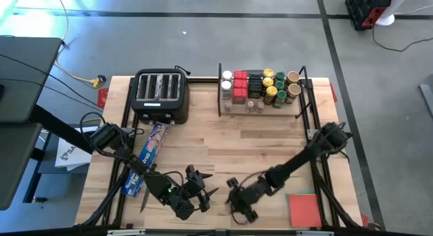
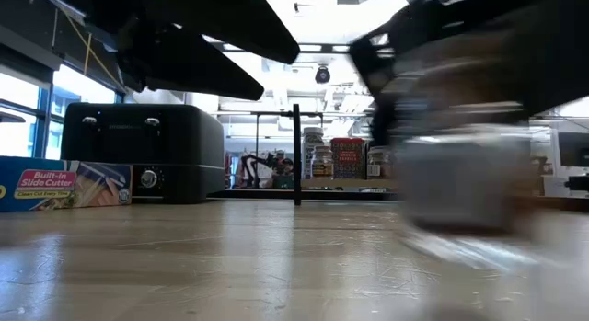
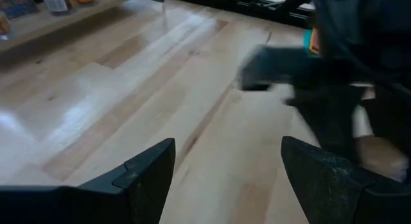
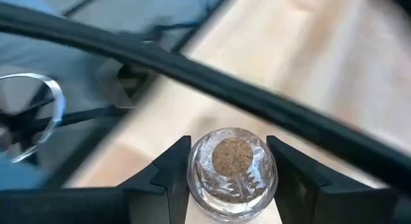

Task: Shelf spices
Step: Put the small brown seasoning bottle on the shelf aligned with the other small brown seasoning bottle, then return to Home Position

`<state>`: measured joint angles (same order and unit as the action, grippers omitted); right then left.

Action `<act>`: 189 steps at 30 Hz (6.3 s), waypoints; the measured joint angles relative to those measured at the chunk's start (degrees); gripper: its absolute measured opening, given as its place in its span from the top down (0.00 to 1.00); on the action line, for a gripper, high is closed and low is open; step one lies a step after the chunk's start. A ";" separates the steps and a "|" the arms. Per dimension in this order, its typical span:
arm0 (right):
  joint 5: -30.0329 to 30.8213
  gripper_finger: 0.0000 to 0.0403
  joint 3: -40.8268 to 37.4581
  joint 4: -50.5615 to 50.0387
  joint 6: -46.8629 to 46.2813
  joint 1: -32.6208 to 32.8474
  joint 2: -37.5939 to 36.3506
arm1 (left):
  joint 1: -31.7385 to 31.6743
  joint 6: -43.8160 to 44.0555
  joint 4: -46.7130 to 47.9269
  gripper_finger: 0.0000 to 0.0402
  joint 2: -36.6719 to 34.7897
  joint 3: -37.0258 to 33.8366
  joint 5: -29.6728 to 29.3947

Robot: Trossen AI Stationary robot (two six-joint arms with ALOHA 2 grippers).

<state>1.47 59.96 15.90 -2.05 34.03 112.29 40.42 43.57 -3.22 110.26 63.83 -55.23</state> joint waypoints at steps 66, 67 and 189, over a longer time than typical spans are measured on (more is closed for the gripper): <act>20.86 0.53 -15.96 -1.68 1.08 -49.43 -18.53 | -1.77 2.76 -3.14 0.30 0.00 0.00 -2.35; 20.87 0.52 -15.96 -1.49 1.18 -49.43 -18.53 | -1.77 2.76 -3.18 0.30 0.00 0.00 -2.35; -5.90 0.72 -59.41 -7.95 -7.15 -29.30 -112.08 | -41.77 -28.35 -7.30 0.60 -102.09 -63.17 47.26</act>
<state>-4.43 0.56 7.94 -9.20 4.73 0.21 -1.35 15.21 -10.52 8.17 0.67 -7.97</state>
